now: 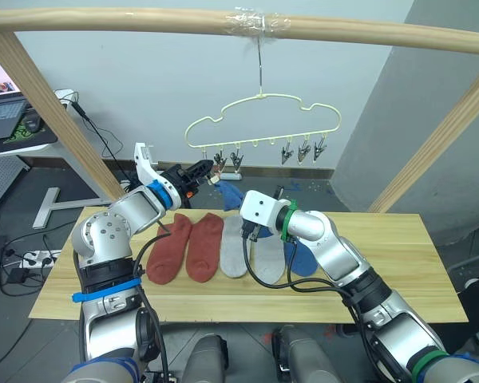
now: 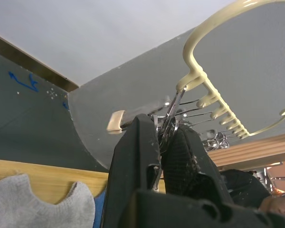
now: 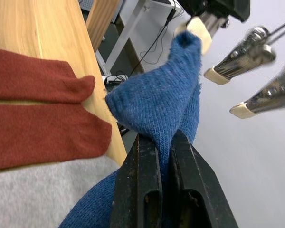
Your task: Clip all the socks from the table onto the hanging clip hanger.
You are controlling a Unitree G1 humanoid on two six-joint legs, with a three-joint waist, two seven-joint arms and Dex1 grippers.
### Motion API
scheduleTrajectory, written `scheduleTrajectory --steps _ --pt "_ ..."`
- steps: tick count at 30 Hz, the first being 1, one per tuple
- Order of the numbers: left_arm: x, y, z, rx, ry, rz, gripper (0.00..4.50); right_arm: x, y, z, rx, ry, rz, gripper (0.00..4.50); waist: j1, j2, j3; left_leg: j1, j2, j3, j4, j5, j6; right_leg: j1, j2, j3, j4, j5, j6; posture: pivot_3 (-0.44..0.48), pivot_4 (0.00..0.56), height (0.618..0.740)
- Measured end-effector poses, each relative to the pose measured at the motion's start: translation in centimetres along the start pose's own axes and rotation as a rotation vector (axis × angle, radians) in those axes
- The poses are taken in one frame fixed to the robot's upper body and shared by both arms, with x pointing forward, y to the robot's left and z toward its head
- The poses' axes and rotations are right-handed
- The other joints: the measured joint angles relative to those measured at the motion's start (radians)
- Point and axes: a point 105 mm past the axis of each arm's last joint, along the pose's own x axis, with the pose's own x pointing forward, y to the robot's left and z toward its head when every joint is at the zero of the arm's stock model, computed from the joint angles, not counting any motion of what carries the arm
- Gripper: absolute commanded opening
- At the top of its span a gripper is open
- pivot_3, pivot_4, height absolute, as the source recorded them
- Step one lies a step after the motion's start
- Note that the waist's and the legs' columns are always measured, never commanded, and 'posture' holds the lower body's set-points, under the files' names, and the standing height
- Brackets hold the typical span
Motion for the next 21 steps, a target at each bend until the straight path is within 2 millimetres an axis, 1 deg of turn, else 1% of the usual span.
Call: scheduleTrajectory --steps 3,7,21 --pt "0.0 0.0 0.0 -0.001 -0.001 0.002 0.25 0.1 -0.3 0.5 -0.016 -0.014 -0.004 0.03 0.0 0.0 0.001 0.0 0.0 0.0 0.0 0.0 0.0 0.0 -0.004 0.0 0.0 0.0 0.0 -0.006 0.227 0.74" --pt "0.0 0.0 0.0 -0.002 -0.002 0.001 0.25 0.4 -0.4 1.2 -0.028 -0.035 -0.003 0.03 0.0 0.0 0.001 0.0 0.0 -0.001 0.0 0.0 0.0 0.0 -0.004 -0.001 0.0 0.0 0.0 -0.005 0.227 0.74" --pt "0.0 -0.2 0.2 -0.012 -0.011 -0.007 0.25 0.2 0.2 0.3 -0.084 -0.005 0.037 0.03 0.0 -0.001 0.005 0.0 0.0 0.0 -0.001 0.0 0.0 0.0 -0.004 -0.001 0.0 0.0 0.0 0.001 0.216 0.74"
